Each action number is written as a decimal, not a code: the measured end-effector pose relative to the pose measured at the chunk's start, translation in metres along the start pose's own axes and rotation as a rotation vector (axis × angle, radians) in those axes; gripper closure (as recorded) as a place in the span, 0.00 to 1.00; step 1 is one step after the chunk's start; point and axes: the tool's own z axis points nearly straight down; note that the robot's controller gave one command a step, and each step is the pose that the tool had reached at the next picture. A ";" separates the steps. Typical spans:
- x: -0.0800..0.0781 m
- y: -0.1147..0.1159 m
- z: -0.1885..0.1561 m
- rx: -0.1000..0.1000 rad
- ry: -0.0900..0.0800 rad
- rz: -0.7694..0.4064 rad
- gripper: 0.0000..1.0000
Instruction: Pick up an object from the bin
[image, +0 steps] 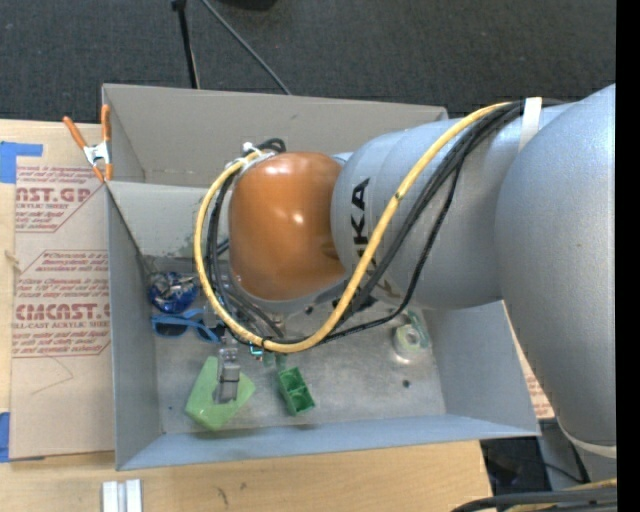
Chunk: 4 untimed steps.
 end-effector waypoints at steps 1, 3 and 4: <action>0.011 -0.057 0.120 0.001 -0.004 0.080 0.00; -0.007 -0.011 0.107 -0.003 -0.006 0.142 1.00; -0.002 0.028 -0.033 -0.007 -0.014 0.212 1.00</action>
Offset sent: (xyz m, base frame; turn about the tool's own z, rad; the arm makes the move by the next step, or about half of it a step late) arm -0.0107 -0.0553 -0.1160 0.0759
